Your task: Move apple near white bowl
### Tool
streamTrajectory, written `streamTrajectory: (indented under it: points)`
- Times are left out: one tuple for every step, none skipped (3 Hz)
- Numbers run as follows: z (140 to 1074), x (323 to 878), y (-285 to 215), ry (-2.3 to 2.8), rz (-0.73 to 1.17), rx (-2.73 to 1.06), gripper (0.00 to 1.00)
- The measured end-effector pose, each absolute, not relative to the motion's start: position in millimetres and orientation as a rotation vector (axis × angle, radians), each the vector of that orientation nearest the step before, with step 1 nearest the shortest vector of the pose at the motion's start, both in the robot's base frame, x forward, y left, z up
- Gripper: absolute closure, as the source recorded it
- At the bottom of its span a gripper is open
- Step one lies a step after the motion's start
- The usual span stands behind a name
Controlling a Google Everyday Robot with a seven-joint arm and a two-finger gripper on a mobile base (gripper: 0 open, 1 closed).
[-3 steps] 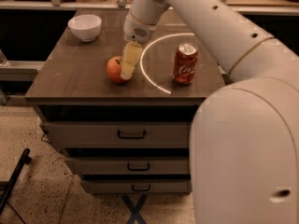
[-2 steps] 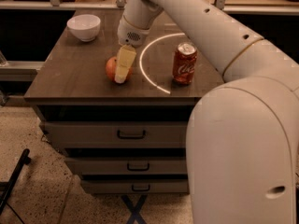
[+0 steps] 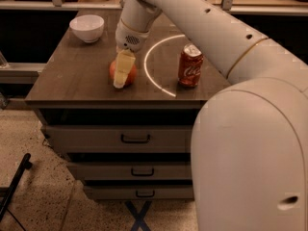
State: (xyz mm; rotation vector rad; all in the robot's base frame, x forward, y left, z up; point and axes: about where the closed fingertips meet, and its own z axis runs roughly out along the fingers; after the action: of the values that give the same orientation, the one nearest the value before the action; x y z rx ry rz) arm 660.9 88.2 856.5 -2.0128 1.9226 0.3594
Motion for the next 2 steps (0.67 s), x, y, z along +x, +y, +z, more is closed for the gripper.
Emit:
streamTrajectory:
  points:
    - [853.3,661.9,90.7,1.922,0.362,-2.013,0.47]
    - [852.0,662.6,91.9,1.921,0.362,-2.012,0.7]
